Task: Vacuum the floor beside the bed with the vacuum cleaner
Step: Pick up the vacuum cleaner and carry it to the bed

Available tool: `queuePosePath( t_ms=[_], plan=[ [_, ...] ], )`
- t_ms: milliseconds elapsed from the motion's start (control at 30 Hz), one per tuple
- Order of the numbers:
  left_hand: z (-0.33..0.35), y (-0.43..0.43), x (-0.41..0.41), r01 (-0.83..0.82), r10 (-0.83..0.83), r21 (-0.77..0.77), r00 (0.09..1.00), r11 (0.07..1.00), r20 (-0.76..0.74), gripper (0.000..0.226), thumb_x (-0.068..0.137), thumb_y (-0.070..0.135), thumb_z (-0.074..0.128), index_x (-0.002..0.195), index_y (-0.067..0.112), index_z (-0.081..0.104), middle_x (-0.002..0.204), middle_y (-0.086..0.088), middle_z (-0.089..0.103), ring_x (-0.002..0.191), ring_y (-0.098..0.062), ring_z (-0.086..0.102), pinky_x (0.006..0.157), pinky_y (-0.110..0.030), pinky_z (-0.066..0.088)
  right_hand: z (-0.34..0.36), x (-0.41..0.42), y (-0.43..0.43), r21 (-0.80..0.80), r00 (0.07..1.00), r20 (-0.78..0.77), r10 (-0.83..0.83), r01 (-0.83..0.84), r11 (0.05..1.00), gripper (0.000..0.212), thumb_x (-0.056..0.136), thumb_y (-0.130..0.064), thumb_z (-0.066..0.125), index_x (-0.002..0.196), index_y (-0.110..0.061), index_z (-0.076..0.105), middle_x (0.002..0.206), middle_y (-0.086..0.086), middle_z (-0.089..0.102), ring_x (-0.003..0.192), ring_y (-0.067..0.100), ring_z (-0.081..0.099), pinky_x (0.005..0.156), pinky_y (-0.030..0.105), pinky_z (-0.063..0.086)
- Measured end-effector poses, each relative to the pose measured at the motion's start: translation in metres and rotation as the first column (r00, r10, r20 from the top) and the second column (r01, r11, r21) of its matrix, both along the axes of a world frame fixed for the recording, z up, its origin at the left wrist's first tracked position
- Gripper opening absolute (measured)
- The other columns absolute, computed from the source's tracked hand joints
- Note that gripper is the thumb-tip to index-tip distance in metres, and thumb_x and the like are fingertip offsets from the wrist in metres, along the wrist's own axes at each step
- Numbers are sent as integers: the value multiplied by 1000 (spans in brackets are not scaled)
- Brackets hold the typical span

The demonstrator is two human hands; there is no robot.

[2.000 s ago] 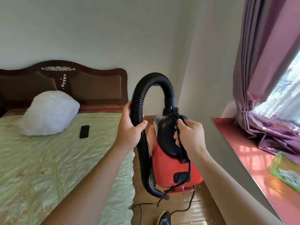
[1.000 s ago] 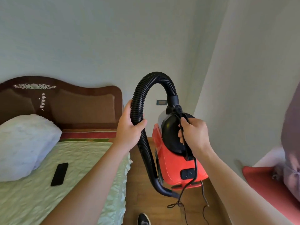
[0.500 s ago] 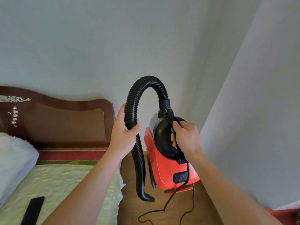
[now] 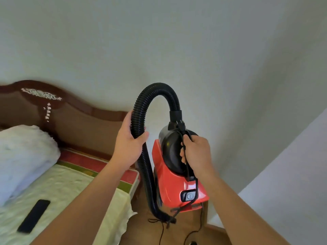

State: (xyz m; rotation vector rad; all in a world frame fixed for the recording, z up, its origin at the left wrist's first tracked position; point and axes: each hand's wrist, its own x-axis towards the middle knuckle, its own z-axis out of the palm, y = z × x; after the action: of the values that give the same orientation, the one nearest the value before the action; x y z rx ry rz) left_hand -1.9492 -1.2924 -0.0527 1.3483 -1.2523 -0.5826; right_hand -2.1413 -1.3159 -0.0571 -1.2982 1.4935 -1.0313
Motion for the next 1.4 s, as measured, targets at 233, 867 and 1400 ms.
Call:
queuePosePath(
  t_ms=[233,867,1400],
  plan=[
    [1,-30,-29,-273,272,-9,961,962,-43,54,90,-4,61,129,32,52,94,-3,62,85,-22,61,78,-28,54,2,-15,-78,16,965,-20,263,-262,965,32,103,-20,48,77,-5,59,53,6,57,41,21,49,48,32,44],
    [-41,33,35,-645,671,192,685,739,-284,45,94,7,63,128,36,57,92,-5,58,85,-28,61,89,-60,56,-31,101,-112,103,652,-141,745,-739,666,36,102,-17,51,70,-3,58,50,7,55,37,19,46,41,27,41],
    [-60,85,21,-866,883,293,288,405,-370,54,98,5,60,99,59,60,92,3,67,81,-20,62,91,-56,57,-74,178,-87,143,287,-159,945,-940,310,40,103,-17,51,75,11,56,49,9,55,36,21,46,41,29,40]
  ],
)
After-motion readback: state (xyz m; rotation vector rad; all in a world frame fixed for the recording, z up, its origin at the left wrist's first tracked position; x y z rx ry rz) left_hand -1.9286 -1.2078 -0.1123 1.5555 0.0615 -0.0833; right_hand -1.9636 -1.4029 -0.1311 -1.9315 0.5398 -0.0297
